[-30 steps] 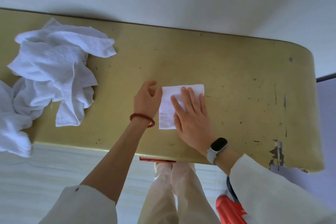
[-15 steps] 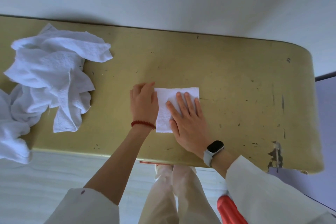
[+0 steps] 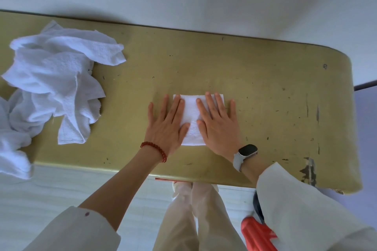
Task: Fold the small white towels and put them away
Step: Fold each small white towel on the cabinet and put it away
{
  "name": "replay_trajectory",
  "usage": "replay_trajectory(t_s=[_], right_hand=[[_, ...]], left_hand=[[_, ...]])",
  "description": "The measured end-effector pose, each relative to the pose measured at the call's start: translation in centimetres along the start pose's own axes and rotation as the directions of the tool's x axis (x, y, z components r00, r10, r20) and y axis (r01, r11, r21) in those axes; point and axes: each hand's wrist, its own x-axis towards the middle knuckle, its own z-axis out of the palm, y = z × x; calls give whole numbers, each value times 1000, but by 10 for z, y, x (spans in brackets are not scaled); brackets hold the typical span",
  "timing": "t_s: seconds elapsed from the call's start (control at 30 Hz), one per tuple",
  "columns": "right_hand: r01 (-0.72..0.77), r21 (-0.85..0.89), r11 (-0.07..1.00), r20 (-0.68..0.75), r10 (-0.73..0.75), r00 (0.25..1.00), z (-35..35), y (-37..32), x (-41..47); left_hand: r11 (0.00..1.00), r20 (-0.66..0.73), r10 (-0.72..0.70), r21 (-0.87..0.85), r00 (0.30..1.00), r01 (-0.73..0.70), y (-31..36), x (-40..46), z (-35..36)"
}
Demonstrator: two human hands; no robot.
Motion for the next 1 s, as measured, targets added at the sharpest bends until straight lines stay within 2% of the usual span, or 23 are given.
replay_trajectory(t_s=[0.13,0.27,0.33,0.4,0.5,0.57,0.63,0.73,0.8,0.9,1.0], right_hand=[[26,38,999,-34,-25,999,-7,8,1],[50,62,997,-117,-43,992,-22,26,0],[96,70,993,-103,-89,991,-26,29,-7],[178,202,963,-34,-175,984,-28,25,-22],[223,493,841,72,-294,953,-33,7,-46],[100,643,759,119,-227,967,-35,-2,-51],[-22,705,709,103,-73,992,-36,-2,-45],[-132,688,714,-29,209,978,-38,7,-17],[-225,631,742,-30,314,949,-41,12,8],[-259,495,829,99,243,965,-41,15,43],[-284,423,860,226,204,953,-46,7,63]], left_hand=[[998,-6,62,23,998,-62,-11,4,-1],[988,-125,132,92,983,-121,-19,17,-15],[986,-190,137,119,972,-116,-19,29,-21],[991,-239,85,125,967,-56,-17,43,-24],[991,-291,17,131,957,22,-10,59,-27],[993,-346,1,112,938,41,-4,62,-27],[997,-420,-54,34,906,74,1,54,-26],[986,-461,-160,-114,873,121,7,19,-20],[982,-448,-170,-155,878,111,12,-10,-10],[980,-385,-175,-152,906,125,17,-34,5],[973,-370,-207,-174,906,151,18,-35,12]])
